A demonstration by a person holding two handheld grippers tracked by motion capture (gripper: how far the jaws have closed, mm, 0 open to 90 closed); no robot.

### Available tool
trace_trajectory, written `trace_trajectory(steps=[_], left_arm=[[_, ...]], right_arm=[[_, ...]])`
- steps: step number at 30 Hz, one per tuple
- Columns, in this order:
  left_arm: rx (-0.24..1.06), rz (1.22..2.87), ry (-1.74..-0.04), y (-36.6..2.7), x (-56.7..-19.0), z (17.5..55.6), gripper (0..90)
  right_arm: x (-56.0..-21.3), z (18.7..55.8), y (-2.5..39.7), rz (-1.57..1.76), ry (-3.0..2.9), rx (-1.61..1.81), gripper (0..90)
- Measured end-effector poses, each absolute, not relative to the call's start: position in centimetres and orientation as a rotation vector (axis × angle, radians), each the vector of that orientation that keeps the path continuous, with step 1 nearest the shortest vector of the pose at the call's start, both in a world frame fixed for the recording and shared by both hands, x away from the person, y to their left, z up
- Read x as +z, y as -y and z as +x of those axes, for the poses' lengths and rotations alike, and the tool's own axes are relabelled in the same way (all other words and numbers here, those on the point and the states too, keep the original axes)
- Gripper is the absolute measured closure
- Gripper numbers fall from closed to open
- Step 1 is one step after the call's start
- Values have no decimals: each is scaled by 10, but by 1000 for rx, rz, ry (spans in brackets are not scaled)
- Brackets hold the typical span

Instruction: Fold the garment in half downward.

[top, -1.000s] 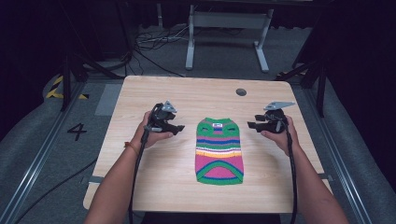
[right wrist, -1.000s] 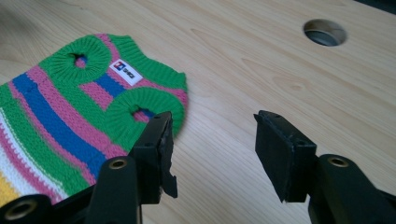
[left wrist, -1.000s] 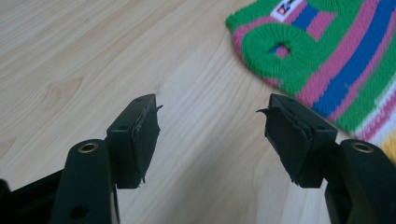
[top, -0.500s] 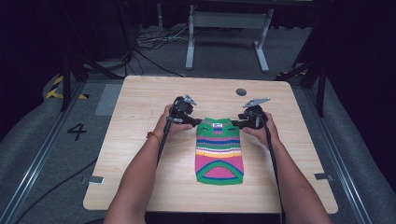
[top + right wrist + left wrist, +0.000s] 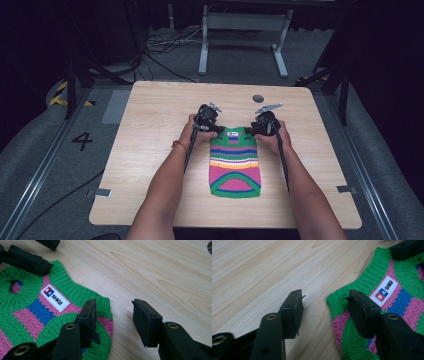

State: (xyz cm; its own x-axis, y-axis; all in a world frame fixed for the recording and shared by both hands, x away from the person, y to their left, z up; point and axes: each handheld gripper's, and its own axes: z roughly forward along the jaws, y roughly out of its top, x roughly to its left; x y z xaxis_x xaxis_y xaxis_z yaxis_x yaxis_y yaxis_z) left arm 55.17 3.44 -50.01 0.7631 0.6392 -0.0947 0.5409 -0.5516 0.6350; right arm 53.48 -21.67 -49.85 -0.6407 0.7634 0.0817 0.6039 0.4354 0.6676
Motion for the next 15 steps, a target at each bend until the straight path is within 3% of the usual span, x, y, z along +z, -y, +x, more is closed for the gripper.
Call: trace_trajectory(steps=[4, 8, 15], left_arm=[[147, 2295, -843, -34, -499, 551, 643], [106, 2290, -817, -33, -500, 550, 809], [197, 2321, -802, -27, -496, 548, 833]], right_arm=[[-499, 535, 218, 1202, -2478, 1023, 614], [-500, 536, 220, 1249, -2511, 1088, 779], [-492, 534, 211, 1176, -2509, 1006, 861]])
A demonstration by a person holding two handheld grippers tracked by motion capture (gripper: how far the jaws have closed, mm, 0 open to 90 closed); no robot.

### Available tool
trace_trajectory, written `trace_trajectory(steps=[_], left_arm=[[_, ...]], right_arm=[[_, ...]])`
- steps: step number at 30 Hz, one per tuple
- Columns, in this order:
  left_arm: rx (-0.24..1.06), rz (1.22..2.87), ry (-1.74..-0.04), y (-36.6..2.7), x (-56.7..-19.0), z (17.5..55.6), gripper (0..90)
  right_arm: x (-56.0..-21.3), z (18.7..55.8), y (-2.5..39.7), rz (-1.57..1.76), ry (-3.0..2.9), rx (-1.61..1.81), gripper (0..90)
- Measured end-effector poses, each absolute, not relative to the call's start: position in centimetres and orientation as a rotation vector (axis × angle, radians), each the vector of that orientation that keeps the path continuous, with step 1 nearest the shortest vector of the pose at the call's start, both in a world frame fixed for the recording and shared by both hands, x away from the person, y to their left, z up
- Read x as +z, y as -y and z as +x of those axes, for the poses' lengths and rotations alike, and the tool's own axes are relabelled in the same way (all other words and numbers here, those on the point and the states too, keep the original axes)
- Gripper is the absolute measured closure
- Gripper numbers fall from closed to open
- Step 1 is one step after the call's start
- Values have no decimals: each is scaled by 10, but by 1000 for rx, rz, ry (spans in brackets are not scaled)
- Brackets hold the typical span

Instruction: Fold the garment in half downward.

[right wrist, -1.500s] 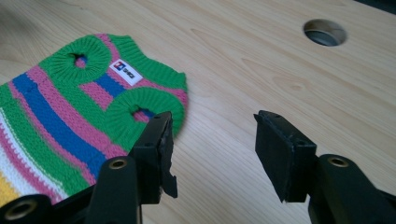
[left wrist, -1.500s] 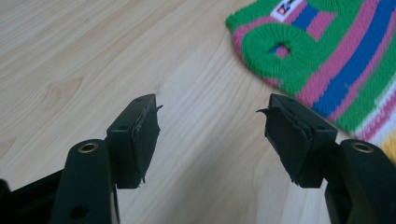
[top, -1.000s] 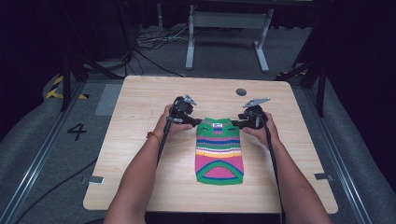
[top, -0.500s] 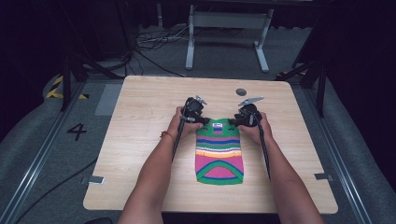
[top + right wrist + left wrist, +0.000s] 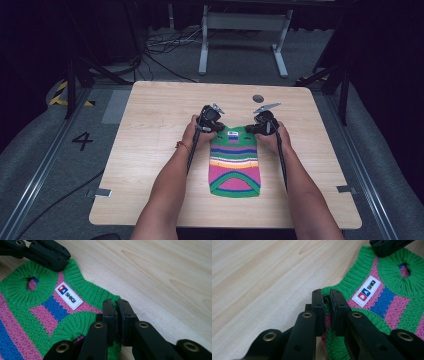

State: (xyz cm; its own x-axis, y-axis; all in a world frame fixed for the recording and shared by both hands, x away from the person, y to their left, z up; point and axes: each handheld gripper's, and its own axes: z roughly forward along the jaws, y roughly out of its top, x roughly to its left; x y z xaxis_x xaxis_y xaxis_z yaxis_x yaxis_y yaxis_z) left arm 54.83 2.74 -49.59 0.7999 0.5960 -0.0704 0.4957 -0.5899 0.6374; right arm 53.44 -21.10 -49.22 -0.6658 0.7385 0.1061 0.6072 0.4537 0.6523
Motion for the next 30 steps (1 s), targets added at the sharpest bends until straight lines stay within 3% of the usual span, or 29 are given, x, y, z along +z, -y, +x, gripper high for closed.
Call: trace_trajectory(steps=[13, 30], left_arm=[[358, 2307, -702, -26, -457, 549, 835], [408, 2274, -438, -51, -422, 484, 838]], right_arm=[[-458, 534, 212, 1024, -2422, 1115, 861], [-428, 479, 219, 804, -2427, 1269, 858]])
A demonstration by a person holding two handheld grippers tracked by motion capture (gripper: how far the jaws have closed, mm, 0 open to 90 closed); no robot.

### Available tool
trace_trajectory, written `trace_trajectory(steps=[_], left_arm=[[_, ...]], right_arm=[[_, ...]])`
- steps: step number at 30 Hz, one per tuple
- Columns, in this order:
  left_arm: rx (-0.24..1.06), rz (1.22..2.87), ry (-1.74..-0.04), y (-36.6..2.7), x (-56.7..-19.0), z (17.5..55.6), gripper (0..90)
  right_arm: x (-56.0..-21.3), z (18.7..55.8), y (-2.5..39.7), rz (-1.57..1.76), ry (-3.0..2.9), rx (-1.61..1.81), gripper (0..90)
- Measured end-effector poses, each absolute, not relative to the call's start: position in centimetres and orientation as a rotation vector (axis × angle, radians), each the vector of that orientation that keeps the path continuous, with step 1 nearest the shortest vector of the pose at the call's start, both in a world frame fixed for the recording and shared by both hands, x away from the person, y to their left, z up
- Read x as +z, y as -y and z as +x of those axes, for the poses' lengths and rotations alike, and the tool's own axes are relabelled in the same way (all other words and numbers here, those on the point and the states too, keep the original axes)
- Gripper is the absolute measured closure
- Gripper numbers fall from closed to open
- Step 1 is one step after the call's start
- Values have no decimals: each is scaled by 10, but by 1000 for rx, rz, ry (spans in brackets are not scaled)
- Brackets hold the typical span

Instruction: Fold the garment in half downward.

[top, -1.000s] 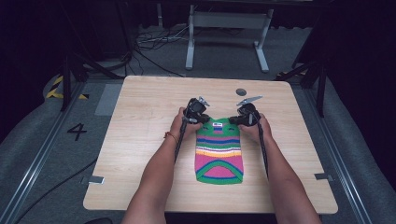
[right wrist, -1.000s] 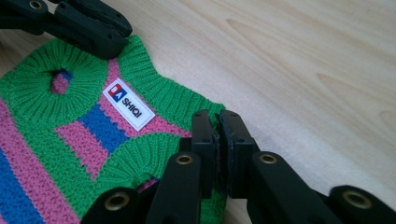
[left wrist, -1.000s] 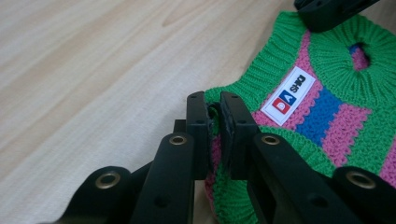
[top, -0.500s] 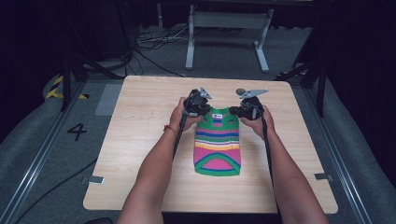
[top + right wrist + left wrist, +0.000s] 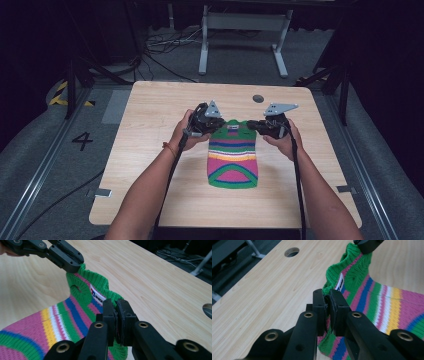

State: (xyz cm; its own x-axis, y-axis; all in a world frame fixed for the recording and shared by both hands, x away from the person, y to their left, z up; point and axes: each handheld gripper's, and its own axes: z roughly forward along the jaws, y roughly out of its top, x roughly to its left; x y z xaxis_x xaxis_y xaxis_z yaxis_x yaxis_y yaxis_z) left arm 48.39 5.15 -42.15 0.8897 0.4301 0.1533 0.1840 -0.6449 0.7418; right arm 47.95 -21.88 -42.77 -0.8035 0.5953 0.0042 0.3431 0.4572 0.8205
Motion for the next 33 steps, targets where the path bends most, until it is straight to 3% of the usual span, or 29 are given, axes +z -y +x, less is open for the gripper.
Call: trace_trajectory(steps=[33], left_arm=[[317, 2334, -169, -61, -436, 378, 842]], right_arm=[[-440, 367, 230, 548, -2638, 1264, 853]])
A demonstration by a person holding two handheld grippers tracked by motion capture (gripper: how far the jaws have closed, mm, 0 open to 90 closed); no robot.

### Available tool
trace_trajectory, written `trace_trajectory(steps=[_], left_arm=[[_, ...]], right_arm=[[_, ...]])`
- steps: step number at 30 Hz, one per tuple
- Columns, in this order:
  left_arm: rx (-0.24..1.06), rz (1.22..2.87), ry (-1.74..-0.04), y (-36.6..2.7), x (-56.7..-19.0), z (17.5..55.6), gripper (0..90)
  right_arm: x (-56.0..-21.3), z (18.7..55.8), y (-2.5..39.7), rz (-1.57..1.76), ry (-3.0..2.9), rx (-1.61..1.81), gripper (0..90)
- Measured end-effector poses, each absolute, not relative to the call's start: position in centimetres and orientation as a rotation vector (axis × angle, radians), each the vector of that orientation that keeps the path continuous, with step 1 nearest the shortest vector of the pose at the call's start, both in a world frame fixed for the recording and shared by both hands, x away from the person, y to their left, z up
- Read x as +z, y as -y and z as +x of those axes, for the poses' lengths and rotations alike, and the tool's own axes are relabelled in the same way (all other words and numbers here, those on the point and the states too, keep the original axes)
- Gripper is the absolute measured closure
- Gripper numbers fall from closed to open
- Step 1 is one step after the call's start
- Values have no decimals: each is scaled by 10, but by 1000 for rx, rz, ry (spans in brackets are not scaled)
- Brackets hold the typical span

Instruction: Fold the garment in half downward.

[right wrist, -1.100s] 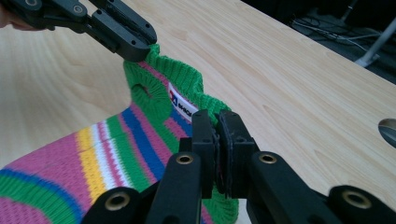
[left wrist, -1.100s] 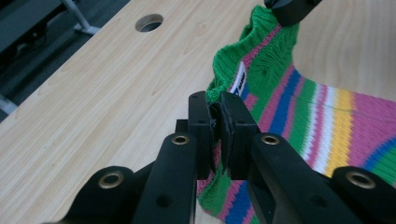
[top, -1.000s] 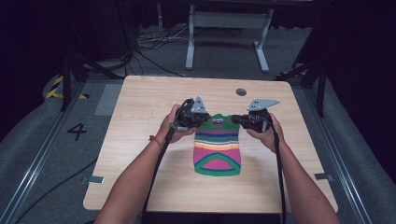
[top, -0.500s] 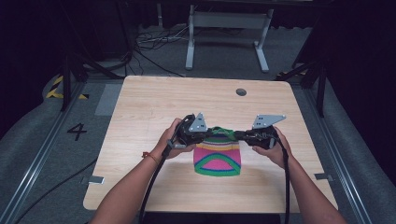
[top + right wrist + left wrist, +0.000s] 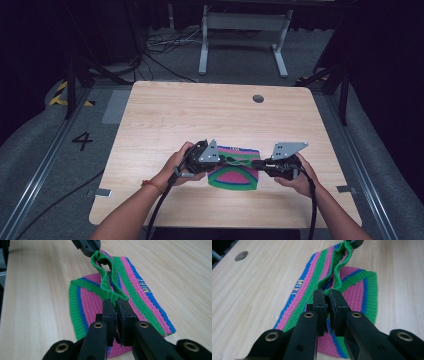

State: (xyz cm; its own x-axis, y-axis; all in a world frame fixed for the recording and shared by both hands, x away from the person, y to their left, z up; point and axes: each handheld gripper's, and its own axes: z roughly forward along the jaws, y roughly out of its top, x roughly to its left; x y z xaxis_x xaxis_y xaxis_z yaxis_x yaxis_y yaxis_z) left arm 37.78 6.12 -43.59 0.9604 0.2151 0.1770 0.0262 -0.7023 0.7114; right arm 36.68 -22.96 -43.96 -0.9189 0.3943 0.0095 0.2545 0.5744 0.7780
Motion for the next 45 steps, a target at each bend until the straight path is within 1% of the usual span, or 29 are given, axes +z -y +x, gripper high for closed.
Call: trace_trajectory(steps=[5, 8, 11, 18, 21, 25, 29, 35, 39, 42, 45], left_arm=[[268, 2384, -140, -62, -448, 369, 845], [267, 2411, -136, -62, -454, 367, 844], [212, 2435, -126, -64, -465, 364, 841], [146, 2483, -83, -66, -480, 359, 832], [122, 2467, -100, -68, -484, 359, 813], [127, 2452, -131, -69, -488, 359, 813], [146, 2434, -153, -71, -490, 361, 832], [128, 2401, -226, -75, -493, 367, 836], [166, 2408, -246, -74, -493, 370, 835], [149, 2391, -266, -76, -494, 371, 824], [140, 2387, -261, -76, -494, 371, 773]], right_arm=[[-445, 355, 229, 524, -2671, 1238, 851], [-449, 351, 229, 524, -2669, 1200, 852], [-459, 343, 227, 554, -2695, 1185, 853], [-474, 333, 220, 513, -2769, 1099, 841], [-478, 329, 218, 528, -2783, 1081, 831], [-486, 325, 215, 511, -2798, 1018, 823], [-489, 327, 215, 498, -2768, 1018, 823], [-493, 347, 220, 557, -2696, 1030, 825], [-495, 353, 222, 598, -2677, 1065, 825], [-496, 353, 222, 611, -2673, 1071, 822], [-496, 353, 222, 612, -2679, 1083, 798]])
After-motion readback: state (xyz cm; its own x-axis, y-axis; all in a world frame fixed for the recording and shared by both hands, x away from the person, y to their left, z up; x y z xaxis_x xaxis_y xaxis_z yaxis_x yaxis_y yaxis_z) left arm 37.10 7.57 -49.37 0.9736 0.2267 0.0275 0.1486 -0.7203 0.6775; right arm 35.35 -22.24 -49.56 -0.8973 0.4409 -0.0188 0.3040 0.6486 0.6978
